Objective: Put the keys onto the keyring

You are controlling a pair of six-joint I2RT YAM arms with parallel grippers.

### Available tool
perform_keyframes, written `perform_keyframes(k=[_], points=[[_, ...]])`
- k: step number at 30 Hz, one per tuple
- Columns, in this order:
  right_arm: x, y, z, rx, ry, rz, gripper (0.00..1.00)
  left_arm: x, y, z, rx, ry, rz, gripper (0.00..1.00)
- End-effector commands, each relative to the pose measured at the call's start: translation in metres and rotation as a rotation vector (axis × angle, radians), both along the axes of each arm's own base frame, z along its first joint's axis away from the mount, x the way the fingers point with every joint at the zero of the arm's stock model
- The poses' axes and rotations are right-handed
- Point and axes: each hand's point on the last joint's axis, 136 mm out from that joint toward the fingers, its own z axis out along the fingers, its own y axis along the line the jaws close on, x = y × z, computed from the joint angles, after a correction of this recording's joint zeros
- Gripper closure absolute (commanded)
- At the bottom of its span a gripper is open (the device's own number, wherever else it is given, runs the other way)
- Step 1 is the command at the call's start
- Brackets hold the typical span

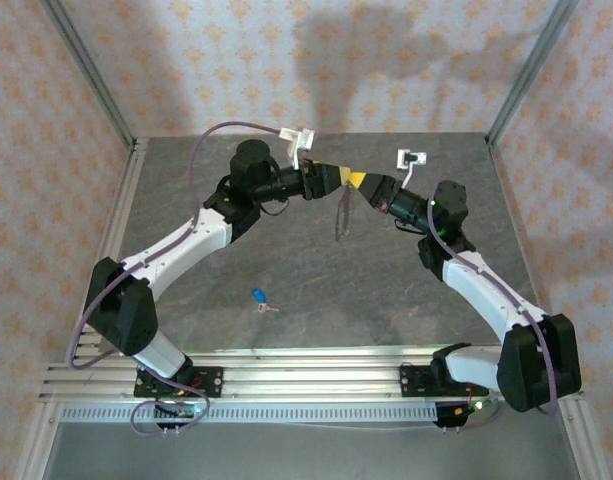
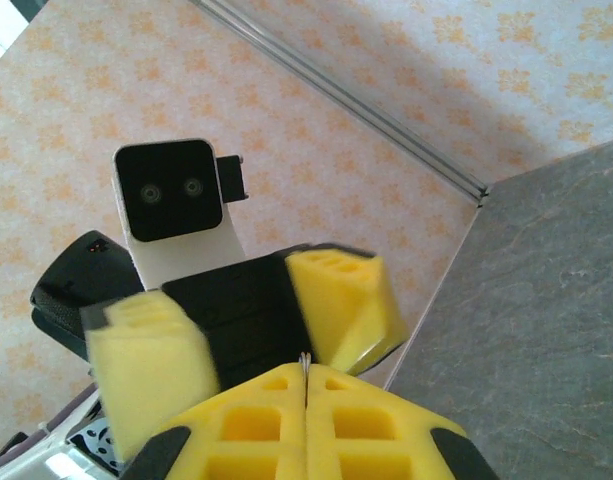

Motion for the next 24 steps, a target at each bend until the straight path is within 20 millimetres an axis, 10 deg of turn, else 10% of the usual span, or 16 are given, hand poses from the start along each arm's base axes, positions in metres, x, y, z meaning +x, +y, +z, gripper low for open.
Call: perform_keyframes(k=[1,24], points=[[-0.002,-0.002,0.015,0.005,-0.064,-0.027,1.0,0.014,0.024,0.028,-0.035,0.029,0.186,0.24],[0.015,-0.011,-0.021,-0.092,0.029,-0.131,1.0,0.006,0.056,0.073,-0.012,0.379,0.578,0.01]])
